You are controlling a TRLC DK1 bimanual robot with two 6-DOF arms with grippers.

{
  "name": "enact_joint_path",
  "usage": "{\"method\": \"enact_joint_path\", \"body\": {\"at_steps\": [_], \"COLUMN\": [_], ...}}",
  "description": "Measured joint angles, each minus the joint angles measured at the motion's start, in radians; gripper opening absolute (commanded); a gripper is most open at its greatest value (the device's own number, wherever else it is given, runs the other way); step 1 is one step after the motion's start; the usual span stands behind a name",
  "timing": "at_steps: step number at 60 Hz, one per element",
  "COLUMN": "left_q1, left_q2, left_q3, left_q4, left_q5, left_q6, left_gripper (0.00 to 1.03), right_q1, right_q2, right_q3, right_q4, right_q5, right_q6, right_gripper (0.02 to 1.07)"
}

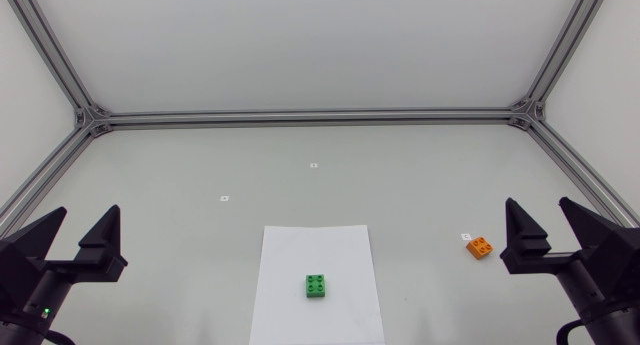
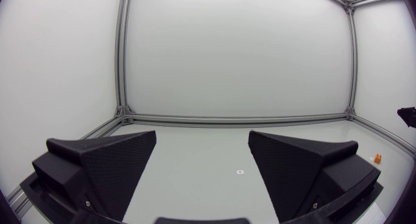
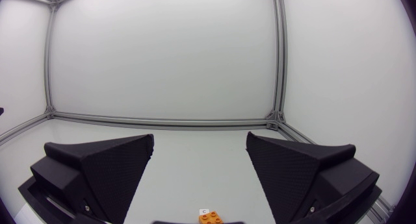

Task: Pick up the orange 2x2 brick with the right arm and stack it on top of the green 2x2 brick in the center

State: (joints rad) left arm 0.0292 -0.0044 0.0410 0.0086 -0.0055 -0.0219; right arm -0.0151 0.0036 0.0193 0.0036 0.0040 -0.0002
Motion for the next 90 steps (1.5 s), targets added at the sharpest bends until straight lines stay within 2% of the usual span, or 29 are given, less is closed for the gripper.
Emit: {"method": "enact_joint_path", "body": {"at_steps": [24,36,56,78,90], "left_q1": [0.000,0.000,0.000,0.000,0.000], "left_q2": [0.000,0.000,0.000,0.000,0.000], "left_q3": [0.000,0.000,0.000,0.000,0.000], "left_q4": [0.000,0.000,0.000,0.000,0.000], "left_q5": [0.000,0.000,0.000,0.000,0.000], "left_q6": [0.000,0.000,0.000,0.000,0.000], "left_gripper": [0.99,0.99,0.99,0.99,0.99], "right_q1": [0.000,0.000,-0.002,-0.075,-0.087], "right_q2": [0.000,0.014,0.323,0.724,0.904], "right_q3": [0.013,0.096,0.351,0.622,0.739], "right_q4": [-0.033,-0.054,-0.095,-0.393,-0.531], "right_q5": [0.000,0.000,0.005,-0.022,-0.056], "right_q6": [0.000,0.000,0.000,-0.005,-0.110], "right_gripper": [1.03,1.03,1.02,1.02,1.02]}}
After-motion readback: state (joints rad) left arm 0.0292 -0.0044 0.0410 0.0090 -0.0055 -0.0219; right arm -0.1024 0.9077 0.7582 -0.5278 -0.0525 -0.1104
